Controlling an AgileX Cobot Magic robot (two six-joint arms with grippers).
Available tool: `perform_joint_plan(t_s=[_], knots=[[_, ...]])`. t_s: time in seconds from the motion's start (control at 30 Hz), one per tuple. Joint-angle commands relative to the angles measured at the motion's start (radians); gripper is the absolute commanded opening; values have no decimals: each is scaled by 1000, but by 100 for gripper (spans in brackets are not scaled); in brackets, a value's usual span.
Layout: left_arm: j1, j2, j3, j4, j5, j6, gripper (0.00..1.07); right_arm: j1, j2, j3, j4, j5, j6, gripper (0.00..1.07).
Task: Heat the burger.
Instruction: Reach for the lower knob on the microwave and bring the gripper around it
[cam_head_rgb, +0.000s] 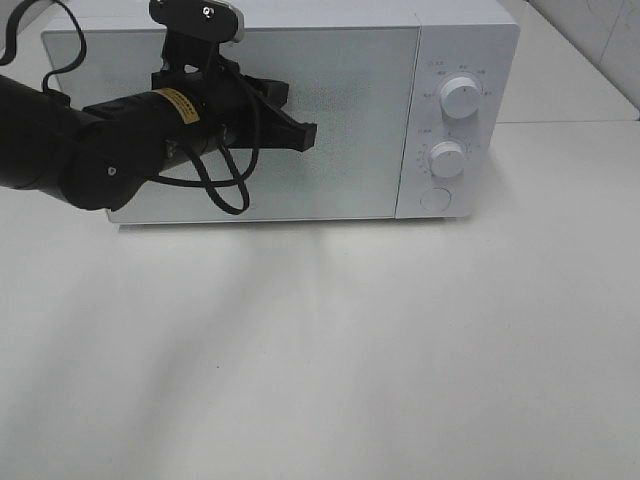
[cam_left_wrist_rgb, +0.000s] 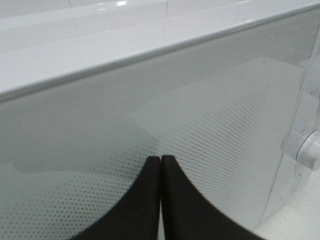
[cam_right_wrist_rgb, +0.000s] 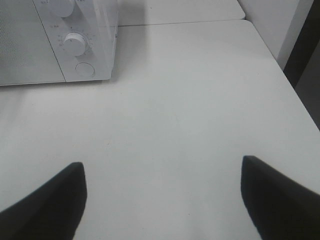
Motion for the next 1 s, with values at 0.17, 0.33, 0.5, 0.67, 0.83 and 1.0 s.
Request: perform_joint_plan(t_s=[0.17, 0.33, 0.5, 0.67, 0.83, 1.0], knots=[[-13, -69, -20, -65, 143, -5, 1, -5, -30, 1, -3, -5, 5, 75], [-33, -159, -20, -67, 299, -5, 1, -5, -30, 1, -3, -5, 5, 75], [-43, -220, -20, -67, 420, -5, 3, -5, -30, 1, -3, -5, 5, 75], [-55, -277, -20, -68, 555, -5, 6, -5, -30, 1, -3, -5, 5, 75], [-64, -340, -20, -68, 773, -5, 17, -5, -30, 1, -3, -5, 5, 75], [-64, -380, -20, -71, 976, -70, 80, -5, -30, 1, -3, -5, 5, 75]])
